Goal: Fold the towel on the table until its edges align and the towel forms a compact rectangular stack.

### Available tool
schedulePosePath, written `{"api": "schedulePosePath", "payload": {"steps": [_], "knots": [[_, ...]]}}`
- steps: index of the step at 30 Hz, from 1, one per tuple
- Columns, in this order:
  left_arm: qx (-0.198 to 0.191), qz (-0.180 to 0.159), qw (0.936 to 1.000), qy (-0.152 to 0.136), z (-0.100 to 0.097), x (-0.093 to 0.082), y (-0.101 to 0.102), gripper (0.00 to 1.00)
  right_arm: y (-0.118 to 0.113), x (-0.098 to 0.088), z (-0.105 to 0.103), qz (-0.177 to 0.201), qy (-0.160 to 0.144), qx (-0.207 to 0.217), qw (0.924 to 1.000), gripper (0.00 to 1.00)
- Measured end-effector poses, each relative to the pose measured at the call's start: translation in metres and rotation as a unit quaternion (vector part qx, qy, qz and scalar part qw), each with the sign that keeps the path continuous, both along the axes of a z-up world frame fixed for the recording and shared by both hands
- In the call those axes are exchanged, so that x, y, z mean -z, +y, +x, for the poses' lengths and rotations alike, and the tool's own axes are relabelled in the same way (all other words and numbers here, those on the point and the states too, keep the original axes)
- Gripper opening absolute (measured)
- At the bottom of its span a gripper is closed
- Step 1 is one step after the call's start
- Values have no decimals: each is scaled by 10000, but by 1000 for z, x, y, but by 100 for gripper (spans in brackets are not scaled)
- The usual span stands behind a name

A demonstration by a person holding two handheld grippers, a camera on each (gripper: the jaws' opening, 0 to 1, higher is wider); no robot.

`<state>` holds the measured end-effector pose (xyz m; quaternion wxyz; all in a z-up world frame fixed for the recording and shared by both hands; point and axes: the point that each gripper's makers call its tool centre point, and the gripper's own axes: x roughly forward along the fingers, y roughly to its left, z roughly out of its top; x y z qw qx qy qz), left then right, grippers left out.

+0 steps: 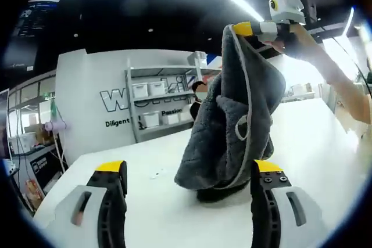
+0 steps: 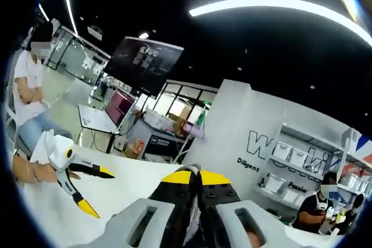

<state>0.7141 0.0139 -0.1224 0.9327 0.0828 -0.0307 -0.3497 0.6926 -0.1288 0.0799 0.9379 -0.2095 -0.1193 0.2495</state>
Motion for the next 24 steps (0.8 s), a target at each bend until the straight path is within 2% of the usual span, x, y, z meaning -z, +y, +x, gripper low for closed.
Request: {"api": "schedulePosePath", "payload": {"steps": [4, 7, 13, 15, 19, 22, 24], "knots": [[-59, 18, 10000, -8, 0, 1, 4, 86, 3, -15, -4, 141, -197, -156, 9996, 0], [-173, -92, 9998, 28, 2, 2, 14, 85, 8, -26, -13, 149, -446, -206, 9987, 0], [-134, -225, 9996, 56, 1, 0, 14, 85, 7, -31, -17, 101, -674, -56, 9977, 0], [-104, -236, 9996, 85, 2, 1, 13, 85, 3, -23, -15, 137, -636, -34, 9979, 0], [-96, -218, 9996, 126, 2, 4, 12, 85, -7, 5, -5, 109, -511, 59, 9986, 0], [-98, -204, 9996, 143, 3, 6, 11, 85, -19, 33, 6, 145, -256, 148, 9995, 0], [-101, -196, 9996, 195, 5, 9, 11, 85, -37, 57, 15, 264, -14, 281, 9993, 0]]}}
